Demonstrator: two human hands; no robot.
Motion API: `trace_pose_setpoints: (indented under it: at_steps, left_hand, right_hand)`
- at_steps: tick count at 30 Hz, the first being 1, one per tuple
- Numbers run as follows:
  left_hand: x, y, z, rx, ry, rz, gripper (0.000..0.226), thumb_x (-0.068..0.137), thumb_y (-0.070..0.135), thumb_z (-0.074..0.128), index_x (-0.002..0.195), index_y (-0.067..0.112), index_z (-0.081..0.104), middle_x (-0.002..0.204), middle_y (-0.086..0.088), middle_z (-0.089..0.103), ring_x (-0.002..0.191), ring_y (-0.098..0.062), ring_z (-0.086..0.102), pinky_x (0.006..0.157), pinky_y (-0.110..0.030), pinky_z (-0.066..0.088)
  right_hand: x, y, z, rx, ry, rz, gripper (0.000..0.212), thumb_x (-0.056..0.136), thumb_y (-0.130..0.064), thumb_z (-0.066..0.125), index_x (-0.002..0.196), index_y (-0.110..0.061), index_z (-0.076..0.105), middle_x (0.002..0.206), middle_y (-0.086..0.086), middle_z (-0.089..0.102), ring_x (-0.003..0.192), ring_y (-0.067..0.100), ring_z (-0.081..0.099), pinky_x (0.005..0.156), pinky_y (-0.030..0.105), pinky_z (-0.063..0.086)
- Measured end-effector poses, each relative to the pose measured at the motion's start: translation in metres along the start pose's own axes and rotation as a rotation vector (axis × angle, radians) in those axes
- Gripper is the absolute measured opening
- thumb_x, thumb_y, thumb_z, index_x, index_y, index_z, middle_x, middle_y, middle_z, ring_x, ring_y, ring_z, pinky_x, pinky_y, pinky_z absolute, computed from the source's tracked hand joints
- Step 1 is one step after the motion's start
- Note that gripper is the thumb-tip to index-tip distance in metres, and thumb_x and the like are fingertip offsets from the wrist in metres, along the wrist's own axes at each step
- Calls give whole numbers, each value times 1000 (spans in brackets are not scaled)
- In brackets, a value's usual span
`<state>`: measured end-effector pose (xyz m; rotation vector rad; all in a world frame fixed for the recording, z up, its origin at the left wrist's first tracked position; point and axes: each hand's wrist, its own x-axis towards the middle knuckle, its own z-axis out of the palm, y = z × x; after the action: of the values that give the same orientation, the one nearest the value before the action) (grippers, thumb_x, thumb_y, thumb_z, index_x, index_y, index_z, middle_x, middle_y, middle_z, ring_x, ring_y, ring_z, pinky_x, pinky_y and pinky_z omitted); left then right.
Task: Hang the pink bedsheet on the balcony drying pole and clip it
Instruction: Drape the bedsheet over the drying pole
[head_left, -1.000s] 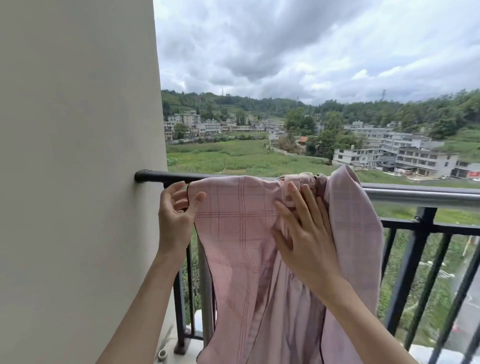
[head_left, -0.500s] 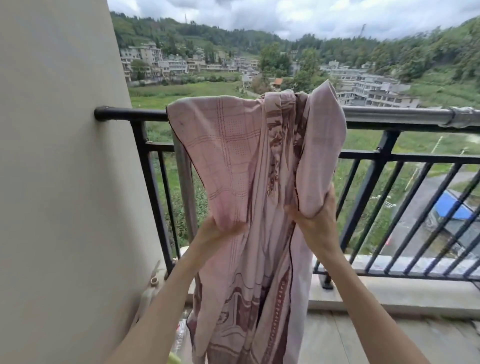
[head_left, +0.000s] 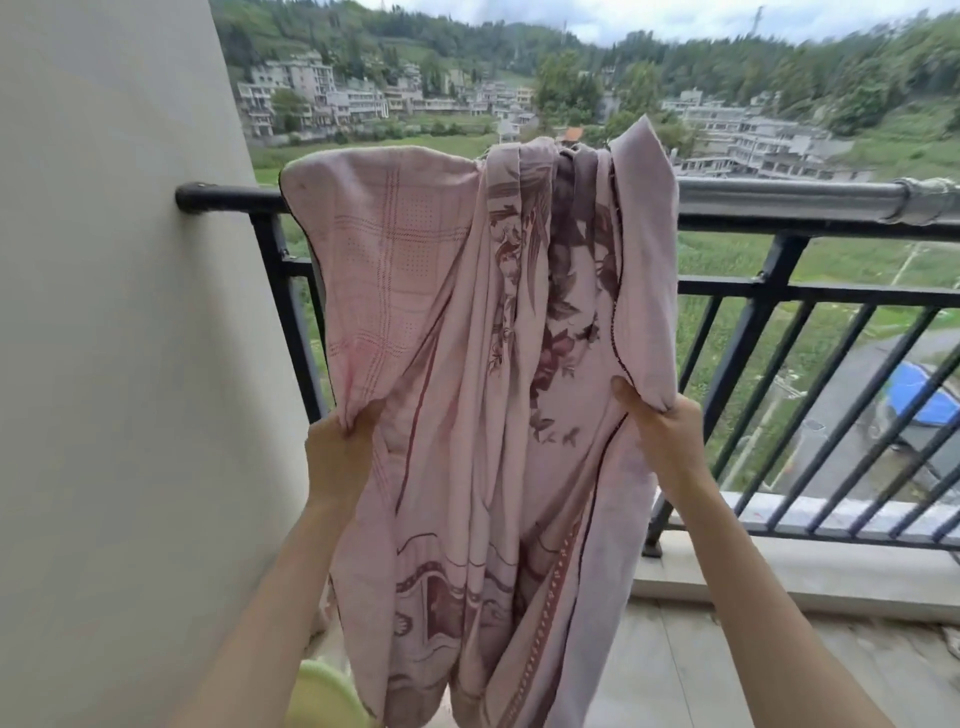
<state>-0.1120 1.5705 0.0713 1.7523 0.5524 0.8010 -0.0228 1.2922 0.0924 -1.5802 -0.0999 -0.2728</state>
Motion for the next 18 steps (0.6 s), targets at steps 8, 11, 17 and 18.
trace_pose_setpoints:
  at_steps: [8, 11, 17, 18]
  left_hand:
    - [-30, 27, 9, 6, 6, 41, 60, 81, 16, 67, 133, 14, 35, 123, 0, 43, 112, -18, 46, 93, -36, 42]
    - [-29, 61, 6, 88, 123, 332, 63, 85, 20, 63, 138, 11, 31, 140, -8, 35, 131, -22, 33, 111, -44, 28]
    - [13, 148, 33, 441, 71, 756, 47, 96, 20, 40, 142, 14, 32, 154, -3, 20, 144, -17, -5, 118, -42, -4]
    - [23, 159, 37, 464, 64, 752, 46, 98, 23, 35, 143, 15, 28, 156, -1, 17, 142, -13, -10, 117, -40, -10]
  right_hand:
    - [-2, 13, 9, -116, -159, -87, 12, 80, -21, 71, 72, -16, 63, 60, -17, 62, 57, 1, 58, 49, 11, 43]
    - [2, -7, 12, -90, -194, -153, 28, 78, -30, 73, 100, -16, 61, 85, -6, 66, 77, 6, 63, 62, 14, 49]
    - [28, -109, 23, 33, -107, -252, 68, 65, -60, 69, 111, -16, 48, 90, -6, 58, 75, 5, 57, 55, 12, 46]
    - [32, -123, 25, 36, -109, -250, 70, 64, -62, 68, 112, -16, 46, 91, -8, 57, 77, 3, 57, 55, 11, 45]
